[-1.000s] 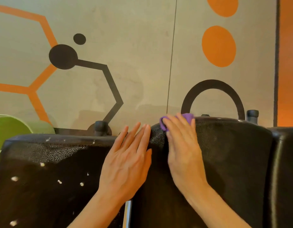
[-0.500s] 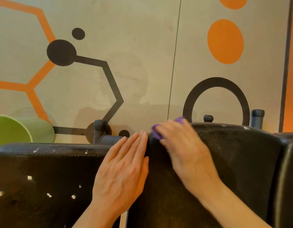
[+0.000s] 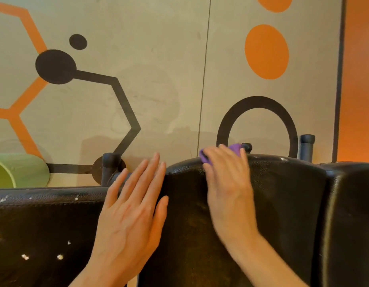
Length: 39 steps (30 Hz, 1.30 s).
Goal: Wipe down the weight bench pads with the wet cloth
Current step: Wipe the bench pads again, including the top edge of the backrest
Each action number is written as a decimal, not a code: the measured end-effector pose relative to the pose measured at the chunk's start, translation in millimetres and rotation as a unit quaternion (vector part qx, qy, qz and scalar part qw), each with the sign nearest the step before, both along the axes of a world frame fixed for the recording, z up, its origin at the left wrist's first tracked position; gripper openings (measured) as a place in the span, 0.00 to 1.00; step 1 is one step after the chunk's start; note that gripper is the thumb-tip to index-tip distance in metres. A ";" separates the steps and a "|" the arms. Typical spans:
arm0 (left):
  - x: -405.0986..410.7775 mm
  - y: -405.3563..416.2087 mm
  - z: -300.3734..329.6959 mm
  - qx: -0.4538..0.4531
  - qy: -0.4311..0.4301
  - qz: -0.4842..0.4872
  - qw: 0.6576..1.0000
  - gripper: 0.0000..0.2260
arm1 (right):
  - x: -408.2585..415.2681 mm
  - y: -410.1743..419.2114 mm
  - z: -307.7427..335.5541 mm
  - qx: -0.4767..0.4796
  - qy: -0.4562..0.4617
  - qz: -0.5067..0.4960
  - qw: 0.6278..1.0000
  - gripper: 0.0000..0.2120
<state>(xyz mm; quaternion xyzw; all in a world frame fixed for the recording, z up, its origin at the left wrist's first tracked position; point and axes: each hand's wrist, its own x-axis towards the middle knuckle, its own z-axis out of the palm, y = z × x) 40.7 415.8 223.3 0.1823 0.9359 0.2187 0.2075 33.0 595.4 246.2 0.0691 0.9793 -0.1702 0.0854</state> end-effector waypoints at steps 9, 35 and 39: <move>-64.9 82.9 -15.5 0.137 -0.092 0.195 0.967 0.25 | -0.7 44.8 8.1 -0.020 0.019 -0.030 0.999 0.14; -51.7 93.6 -27.0 0.108 0.108 0.074 0.986 0.12 | 21.1 88.1 0.6 -0.011 0.027 0.034 0.999 0.20; -51.7 94.3 -25.4 0.116 0.092 0.078 0.986 0.13 | 17.1 47.3 -3.5 -0.009 0.038 -0.064 0.997 0.20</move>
